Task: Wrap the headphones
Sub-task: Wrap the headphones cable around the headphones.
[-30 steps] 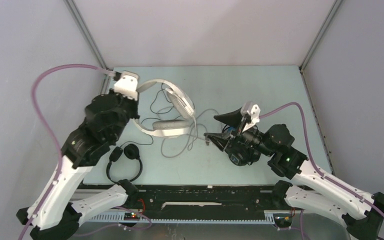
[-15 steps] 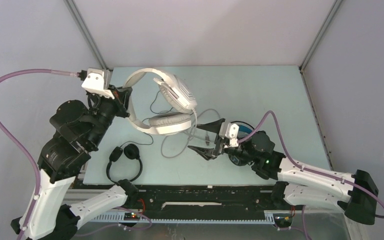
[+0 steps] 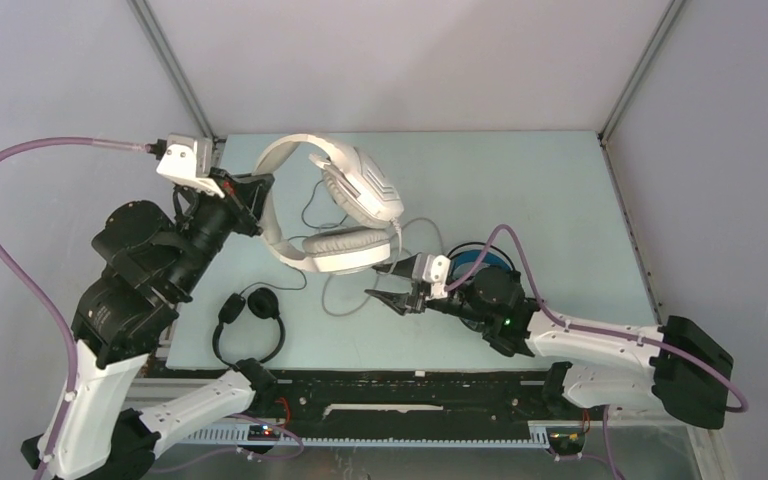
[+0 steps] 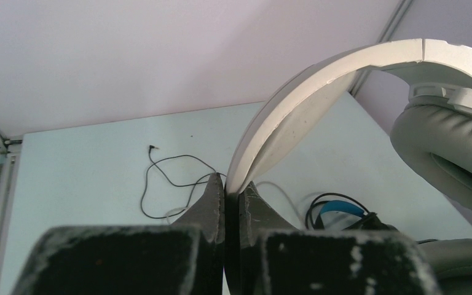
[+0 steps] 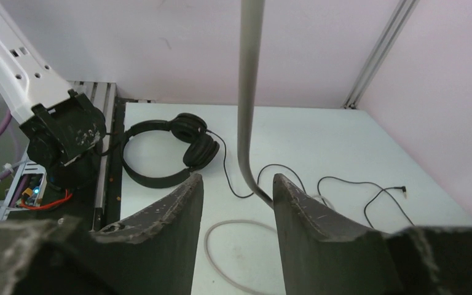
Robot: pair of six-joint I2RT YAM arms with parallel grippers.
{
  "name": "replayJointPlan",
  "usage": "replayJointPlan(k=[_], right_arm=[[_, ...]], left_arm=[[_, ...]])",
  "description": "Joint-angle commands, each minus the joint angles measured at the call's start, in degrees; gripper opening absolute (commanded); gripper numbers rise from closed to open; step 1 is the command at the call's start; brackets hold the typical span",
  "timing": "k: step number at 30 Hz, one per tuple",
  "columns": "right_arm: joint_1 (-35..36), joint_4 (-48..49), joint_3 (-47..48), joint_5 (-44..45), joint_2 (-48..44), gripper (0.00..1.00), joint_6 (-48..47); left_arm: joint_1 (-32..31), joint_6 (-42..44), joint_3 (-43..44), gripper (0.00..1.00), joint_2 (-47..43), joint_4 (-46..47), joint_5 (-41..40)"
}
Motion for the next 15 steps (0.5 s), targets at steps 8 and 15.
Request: replayJointPlan(k=[8,15], right_arm=[[-2.3,16.5,-2.3,-1.9,4.1,0.44,4.5],[-2.3,21.2,-1.9,-3.4,6.4,0.53,5.3]], left_arm=[[0.2,-11.8,2.5,0.0,-2.0,10.3,10.4],[0.2,-13.4,1.4,0.0,-2.9,11.2,11.9]])
